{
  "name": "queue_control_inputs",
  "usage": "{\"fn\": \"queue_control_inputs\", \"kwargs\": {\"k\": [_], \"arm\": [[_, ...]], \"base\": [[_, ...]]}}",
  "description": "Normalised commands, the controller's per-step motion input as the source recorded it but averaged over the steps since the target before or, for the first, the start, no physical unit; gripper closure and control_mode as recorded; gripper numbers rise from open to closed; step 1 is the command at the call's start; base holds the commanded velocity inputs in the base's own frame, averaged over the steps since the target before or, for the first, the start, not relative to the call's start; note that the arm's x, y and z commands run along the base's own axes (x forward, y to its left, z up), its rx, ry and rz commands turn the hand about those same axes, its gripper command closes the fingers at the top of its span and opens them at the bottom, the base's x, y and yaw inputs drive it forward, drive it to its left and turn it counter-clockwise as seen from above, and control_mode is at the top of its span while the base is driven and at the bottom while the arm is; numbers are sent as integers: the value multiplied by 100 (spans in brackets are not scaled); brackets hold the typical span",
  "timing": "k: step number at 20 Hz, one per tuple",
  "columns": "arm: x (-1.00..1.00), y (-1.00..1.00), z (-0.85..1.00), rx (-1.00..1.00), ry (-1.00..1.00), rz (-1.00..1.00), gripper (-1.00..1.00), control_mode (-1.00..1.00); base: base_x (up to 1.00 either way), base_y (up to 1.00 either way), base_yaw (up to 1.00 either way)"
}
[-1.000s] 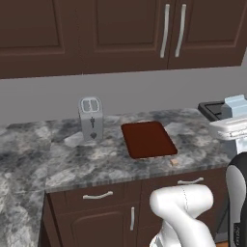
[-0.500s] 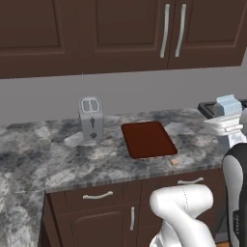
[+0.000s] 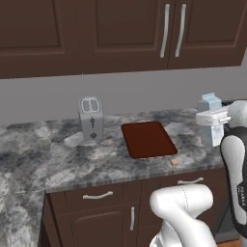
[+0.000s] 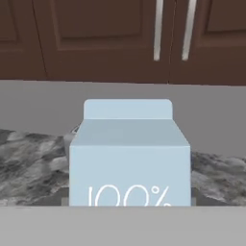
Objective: Take out the milk from the fridge and place it on the tray on the counter. Then take the sugar cube near the tray and place it in the tray.
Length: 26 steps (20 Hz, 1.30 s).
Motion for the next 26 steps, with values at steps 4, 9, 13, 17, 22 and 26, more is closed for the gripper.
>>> {"fn": "queue_control_inputs", "kwargs": {"k": [4, 9, 13, 17, 22, 26], "arm": [[81, -24, -42, 13, 0, 30, 100, -100], [60, -34, -39, 3, -8, 28, 100, -100], [66, -9, -44, 6, -3, 27, 100, -100], [80, 0, -24, 13, 0, 27, 100, -100], [81, 6, -33, 8, 0, 24, 100, -100], [43, 20, -26, 0, -9, 14, 100, -100]], "base": [[0, 0, 0], [0, 0, 0], [0, 0, 0], [0, 0, 0], [0, 0, 0], [0, 0, 0]]}}
